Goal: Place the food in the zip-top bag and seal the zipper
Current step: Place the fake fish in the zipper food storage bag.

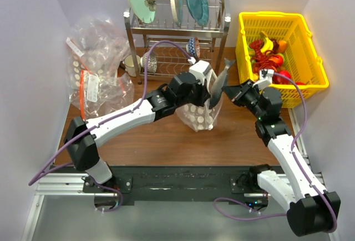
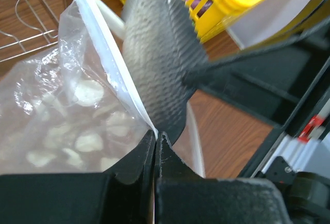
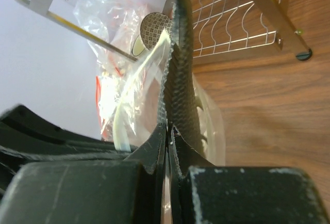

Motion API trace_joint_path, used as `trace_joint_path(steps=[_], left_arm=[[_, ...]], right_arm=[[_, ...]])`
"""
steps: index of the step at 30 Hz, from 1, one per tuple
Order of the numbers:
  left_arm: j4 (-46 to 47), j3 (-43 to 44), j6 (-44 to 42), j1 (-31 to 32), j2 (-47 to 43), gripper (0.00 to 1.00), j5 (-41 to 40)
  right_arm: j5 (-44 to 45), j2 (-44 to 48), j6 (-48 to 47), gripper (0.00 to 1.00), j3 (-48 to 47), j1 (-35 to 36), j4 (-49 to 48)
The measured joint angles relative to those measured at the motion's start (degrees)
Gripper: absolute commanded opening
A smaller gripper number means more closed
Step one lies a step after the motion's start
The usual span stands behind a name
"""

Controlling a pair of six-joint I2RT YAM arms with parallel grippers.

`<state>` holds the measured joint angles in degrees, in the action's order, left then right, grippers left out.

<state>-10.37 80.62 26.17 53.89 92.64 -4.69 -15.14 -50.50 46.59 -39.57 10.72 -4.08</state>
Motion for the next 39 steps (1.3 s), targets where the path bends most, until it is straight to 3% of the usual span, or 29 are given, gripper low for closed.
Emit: trace_joint_path(steps=[15, 16, 17, 20, 22, 39], left_arm=[[3.9, 1.0, 3.2, -2.9, 0.5, 0.0, 5.4], [4.1, 1.0, 3.2, -2.9, 0.5, 0.0, 5.4], [4.2, 1.0, 3.2, -2.9, 0.5, 0.0, 5.4], [4.8, 0.9, 3.1, -3.0, 0.5, 0.0, 5.5], [5.5, 0.6, 2.7, -3.1, 0.5, 0.0, 5.8], [9.0, -4.6, 1.7, -3.3, 0.0, 0.0, 6.8]], right_arm=[[0.2, -0.1, -2.2, 0.01, 3.2, 7.7, -0.4], [0.0, -0.1, -2.9, 0.06, 3.2, 7.7, 0.0], [-0.5, -0.1, -3.4, 0.2, 3.2, 7.7, 0.4], [-1.6, -0.2, -5.5, 0.4, 2.9, 7.8, 2.7], [-2.0, -0.5, -7.2, 0.44, 1.9, 7.8, 5.2], [4.5, 0.4, -16.3, 0.44, -9.0, 8.0, 24.0]])
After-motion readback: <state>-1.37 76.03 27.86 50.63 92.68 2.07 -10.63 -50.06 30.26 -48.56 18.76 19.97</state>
